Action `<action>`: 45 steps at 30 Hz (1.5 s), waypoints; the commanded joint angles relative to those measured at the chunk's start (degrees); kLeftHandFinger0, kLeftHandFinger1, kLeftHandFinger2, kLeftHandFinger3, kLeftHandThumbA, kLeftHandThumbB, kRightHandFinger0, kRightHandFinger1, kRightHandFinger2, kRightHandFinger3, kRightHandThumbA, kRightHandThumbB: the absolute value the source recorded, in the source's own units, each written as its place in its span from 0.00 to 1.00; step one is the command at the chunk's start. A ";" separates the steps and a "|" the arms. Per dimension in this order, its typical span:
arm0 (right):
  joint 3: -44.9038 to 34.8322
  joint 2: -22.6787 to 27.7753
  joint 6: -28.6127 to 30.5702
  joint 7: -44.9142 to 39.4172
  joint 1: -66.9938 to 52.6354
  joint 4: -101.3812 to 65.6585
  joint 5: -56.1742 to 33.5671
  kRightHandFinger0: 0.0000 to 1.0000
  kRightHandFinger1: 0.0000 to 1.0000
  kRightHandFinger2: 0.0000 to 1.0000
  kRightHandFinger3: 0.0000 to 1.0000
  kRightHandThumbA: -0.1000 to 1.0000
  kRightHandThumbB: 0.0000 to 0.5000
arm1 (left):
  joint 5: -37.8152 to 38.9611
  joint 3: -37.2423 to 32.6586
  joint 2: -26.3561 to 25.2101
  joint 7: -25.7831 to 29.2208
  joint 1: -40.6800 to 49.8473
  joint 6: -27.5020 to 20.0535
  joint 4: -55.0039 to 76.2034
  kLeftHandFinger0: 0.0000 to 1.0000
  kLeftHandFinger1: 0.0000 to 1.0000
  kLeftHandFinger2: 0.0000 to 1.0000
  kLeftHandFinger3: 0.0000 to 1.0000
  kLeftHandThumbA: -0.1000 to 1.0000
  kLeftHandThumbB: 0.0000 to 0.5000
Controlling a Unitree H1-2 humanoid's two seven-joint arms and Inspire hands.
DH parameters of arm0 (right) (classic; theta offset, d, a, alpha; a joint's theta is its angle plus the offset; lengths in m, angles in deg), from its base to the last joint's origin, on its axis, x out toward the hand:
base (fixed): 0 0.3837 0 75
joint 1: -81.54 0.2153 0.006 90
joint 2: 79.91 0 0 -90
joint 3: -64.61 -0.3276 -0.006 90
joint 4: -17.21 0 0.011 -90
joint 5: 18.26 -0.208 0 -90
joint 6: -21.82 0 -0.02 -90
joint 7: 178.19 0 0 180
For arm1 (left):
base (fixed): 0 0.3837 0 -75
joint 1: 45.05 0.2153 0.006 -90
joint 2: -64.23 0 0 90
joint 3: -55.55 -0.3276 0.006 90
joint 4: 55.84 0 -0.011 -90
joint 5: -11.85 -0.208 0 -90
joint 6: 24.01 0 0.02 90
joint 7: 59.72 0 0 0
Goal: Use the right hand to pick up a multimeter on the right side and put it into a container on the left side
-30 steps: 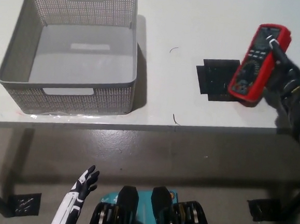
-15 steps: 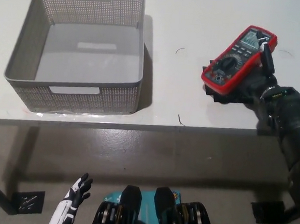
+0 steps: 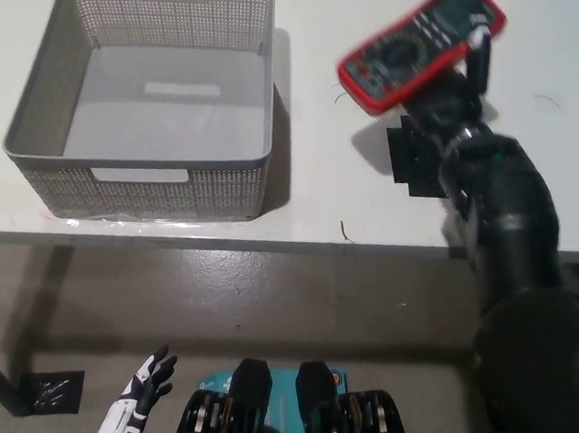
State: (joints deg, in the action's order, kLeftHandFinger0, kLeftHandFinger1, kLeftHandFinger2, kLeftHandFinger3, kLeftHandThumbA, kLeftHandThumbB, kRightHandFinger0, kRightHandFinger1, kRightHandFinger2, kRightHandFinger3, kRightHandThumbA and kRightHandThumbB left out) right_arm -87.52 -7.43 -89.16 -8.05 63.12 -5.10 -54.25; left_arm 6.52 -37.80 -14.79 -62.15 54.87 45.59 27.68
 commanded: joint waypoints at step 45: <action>66.87 -9.66 24.26 16.44 11.99 11.16 29.49 1.00 1.00 1.00 1.00 0.83 0.89 | -2.16 -5.77 -0.31 -1.70 0.17 -2.79 2.05 1.00 1.00 1.00 1.00 1.00 0.75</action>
State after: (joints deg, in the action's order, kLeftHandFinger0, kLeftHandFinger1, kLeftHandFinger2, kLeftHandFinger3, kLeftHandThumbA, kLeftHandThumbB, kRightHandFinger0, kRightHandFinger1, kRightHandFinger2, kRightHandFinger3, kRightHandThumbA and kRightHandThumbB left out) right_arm -24.37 -17.88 -70.37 12.14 71.42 7.24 -31.14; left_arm 4.70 -42.85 -14.71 -62.93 55.13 44.73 28.04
